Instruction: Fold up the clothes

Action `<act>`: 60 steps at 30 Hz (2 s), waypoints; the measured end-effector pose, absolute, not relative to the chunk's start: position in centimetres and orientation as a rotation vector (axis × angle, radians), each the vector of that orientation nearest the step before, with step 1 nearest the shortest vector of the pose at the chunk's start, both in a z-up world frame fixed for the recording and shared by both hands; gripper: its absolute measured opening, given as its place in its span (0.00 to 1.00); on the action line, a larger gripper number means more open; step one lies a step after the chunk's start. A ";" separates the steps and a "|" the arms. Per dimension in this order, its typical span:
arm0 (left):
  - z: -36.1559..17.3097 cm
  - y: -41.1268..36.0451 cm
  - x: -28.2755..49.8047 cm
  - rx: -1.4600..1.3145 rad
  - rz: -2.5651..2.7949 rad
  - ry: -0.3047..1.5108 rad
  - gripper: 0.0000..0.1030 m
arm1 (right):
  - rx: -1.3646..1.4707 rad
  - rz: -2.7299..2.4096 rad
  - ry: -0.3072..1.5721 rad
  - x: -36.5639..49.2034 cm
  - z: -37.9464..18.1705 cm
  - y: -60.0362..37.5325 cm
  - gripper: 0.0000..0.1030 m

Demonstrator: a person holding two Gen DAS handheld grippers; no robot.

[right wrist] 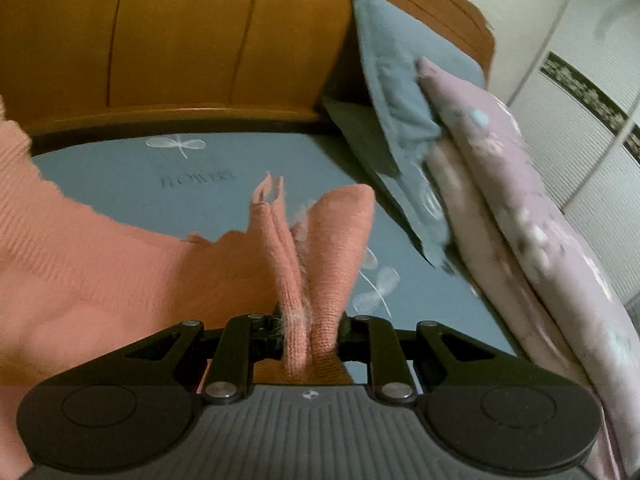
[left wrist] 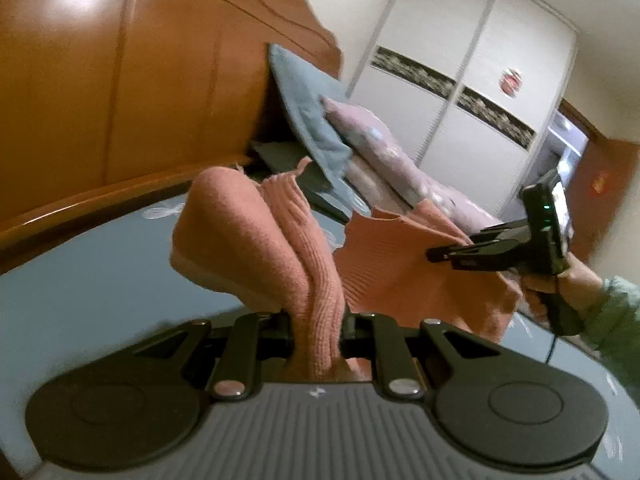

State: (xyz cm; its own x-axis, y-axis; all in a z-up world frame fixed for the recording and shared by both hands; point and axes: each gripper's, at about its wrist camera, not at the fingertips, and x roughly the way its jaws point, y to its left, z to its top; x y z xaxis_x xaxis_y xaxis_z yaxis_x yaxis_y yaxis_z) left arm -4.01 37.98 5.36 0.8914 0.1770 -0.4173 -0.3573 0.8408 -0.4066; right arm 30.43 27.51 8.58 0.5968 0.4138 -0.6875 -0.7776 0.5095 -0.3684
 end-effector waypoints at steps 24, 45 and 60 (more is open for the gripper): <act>-1.8 38.9 -5.2 -0.661 0.370 0.385 0.15 | -0.757 0.781 0.602 32.7 4.4 37.1 0.22; -8.0 39.5 -7.0 -0.866 0.466 0.553 0.16 | -0.725 0.659 0.770 37.3 -3.8 36.8 0.23; -7.5 39.4 -10.0 -0.830 0.479 0.608 0.43 | -0.510 0.714 0.807 38.5 -2.3 31.6 0.73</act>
State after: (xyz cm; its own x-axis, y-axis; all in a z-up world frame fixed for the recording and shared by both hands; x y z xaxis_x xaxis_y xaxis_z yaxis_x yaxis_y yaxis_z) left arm -9.99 39.41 -7.51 0.7312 0.1563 -0.6641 -0.6090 0.5882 -0.5321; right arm 38.52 31.62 -2.28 0.4849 0.3738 -0.7907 -0.7393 0.6582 -0.1421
